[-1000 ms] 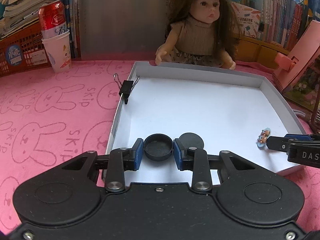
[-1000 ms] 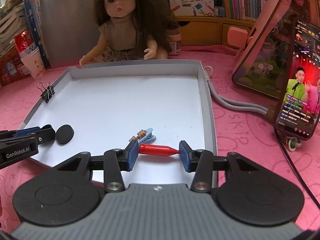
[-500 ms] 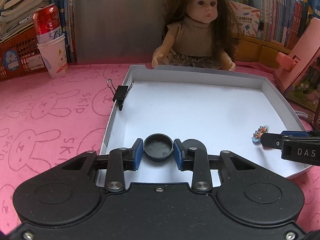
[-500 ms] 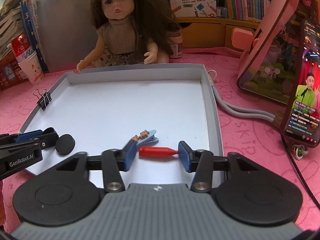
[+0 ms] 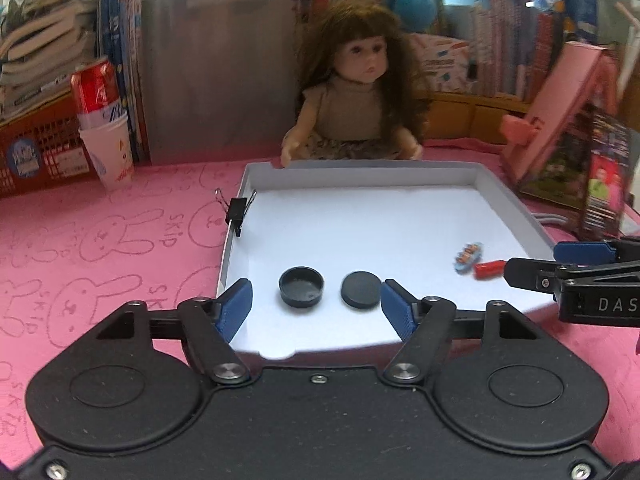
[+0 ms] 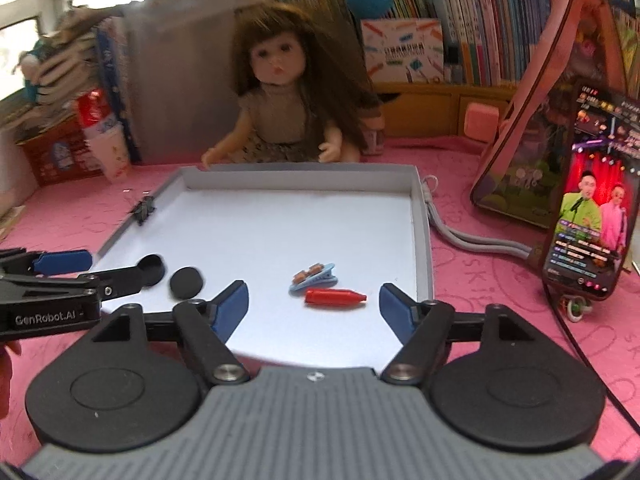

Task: Organize rigid objects
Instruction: 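Move both tools back toward the remaining objects on the cloth, then reach the left tool toward the red crayon while the right tool reaches the brown nut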

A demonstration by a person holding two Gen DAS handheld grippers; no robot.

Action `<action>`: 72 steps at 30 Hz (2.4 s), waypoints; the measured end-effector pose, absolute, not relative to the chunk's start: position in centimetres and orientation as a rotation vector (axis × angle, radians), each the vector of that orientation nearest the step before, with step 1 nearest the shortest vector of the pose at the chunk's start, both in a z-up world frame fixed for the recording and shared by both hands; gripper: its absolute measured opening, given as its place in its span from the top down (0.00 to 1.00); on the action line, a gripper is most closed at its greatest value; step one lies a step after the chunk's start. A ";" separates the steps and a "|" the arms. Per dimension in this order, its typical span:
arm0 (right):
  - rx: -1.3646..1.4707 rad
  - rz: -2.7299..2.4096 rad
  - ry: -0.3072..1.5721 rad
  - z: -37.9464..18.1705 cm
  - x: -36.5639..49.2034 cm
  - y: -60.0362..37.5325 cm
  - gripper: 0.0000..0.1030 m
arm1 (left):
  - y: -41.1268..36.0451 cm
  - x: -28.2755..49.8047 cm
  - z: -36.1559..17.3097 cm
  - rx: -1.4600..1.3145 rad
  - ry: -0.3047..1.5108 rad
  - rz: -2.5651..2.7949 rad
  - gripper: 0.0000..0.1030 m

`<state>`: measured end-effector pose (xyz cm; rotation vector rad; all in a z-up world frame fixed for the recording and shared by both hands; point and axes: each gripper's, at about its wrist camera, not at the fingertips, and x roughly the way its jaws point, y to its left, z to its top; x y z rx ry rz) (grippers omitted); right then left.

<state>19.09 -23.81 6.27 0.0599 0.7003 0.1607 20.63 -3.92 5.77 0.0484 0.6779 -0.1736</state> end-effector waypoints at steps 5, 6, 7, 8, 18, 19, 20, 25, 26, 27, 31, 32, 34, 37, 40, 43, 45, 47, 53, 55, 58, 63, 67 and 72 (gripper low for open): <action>0.033 0.186 0.637 6.8 15.4 -23.9 0.16 | -3.4 16.8 6.8 0.040 0.627 -0.208 0.29; 0.029 0.189 0.628 6.8 14.7 -23.9 0.16 | -3.2 16.1 6.9 0.036 0.622 -0.216 0.28; 0.025 0.192 0.621 6.7 14.0 -24.0 0.16 | -3.1 15.3 6.9 0.033 0.619 -0.225 0.28; 0.025 0.193 0.613 6.6 13.2 -24.0 0.16 | -3.0 14.6 6.9 0.030 0.617 -0.233 0.28; 0.028 0.178 0.565 5.0 7.9 -24.9 0.16 | -1.9 7.8 5.1 0.015 0.605 -0.225 0.27; 0.016 0.174 0.554 4.8 7.4 -25.0 0.16 | -1.7 7.0 4.9 0.017 0.601 -0.219 0.27; 0.007 0.166 0.546 4.8 7.0 -25.1 0.16 | -1.6 6.4 4.8 0.019 0.599 -0.214 0.27; -0.072 0.129 0.511 4.1 5.2 -24.9 0.16 | -1.5 3.6 3.9 0.032 0.593 -0.203 0.27; -0.086 0.125 0.506 4.0 4.9 -24.8 0.16 | -1.4 3.1 3.7 0.035 0.589 -0.199 0.27; -0.094 0.122 0.501 3.9 4.6 -24.7 0.16 | -1.4 2.7 3.6 0.038 0.587 -0.197 0.26; -0.101 0.117 0.500 3.4 3.8 -24.2 0.16 | -1.6 1.5 3.3 0.041 0.582 -0.198 0.25; -0.101 0.115 0.499 3.3 3.8 -24.2 0.16 | -1.6 1.4 3.3 0.042 0.581 -0.197 0.25; -0.097 0.112 0.501 3.1 3.7 -24.0 0.16 | -1.7 1.2 3.1 0.048 0.577 -0.185 0.25; -0.093 0.104 0.502 2.8 3.6 -23.7 0.16 | -1.7 0.9 2.8 0.051 0.581 -0.174 0.25; -0.098 0.098 0.499 2.5 3.6 -23.5 0.16 | -1.6 0.9 2.2 0.039 0.601 -0.170 0.25; -0.116 0.092 0.495 2.3 3.5 -23.0 0.16 | -1.3 0.9 1.6 0.025 0.624 -0.169 0.29; -0.126 0.088 0.496 2.2 3.6 -22.8 0.16 | -1.3 0.8 1.4 0.025 0.629 -0.171 0.31; -0.131 0.080 0.496 2.0 3.7 -22.6 0.16 | -1.3 0.8 1.3 0.033 0.627 -0.167 0.32; -0.121 0.083 0.507 1.6 4.0 -22.3 0.16 | -1.6 0.9 1.0 0.040 0.632 -0.166 0.36; -0.125 0.081 0.510 1.6 4.0 -22.2 0.16 | -1.7 0.9 0.9 0.044 0.630 -0.161 0.37; -0.127 0.084 0.522 1.4 4.1 -22.1 0.16 | -1.9 0.8 0.8 0.052 0.624 -0.160 0.37; -0.131 0.091 0.536 1.4 4.3 -22.1 0.16 | -2.0 0.9 0.7 0.058 0.620 -0.159 0.37; -0.134 0.095 0.544 1.3 4.4 -22.1 0.16 | -2.2 0.8 0.6 0.065 0.617 -0.154 0.37; -0.113 0.108 0.559 1.3 4.5 -22.1 0.16 | -2.2 0.8 0.6 0.070 0.613 -0.158 0.43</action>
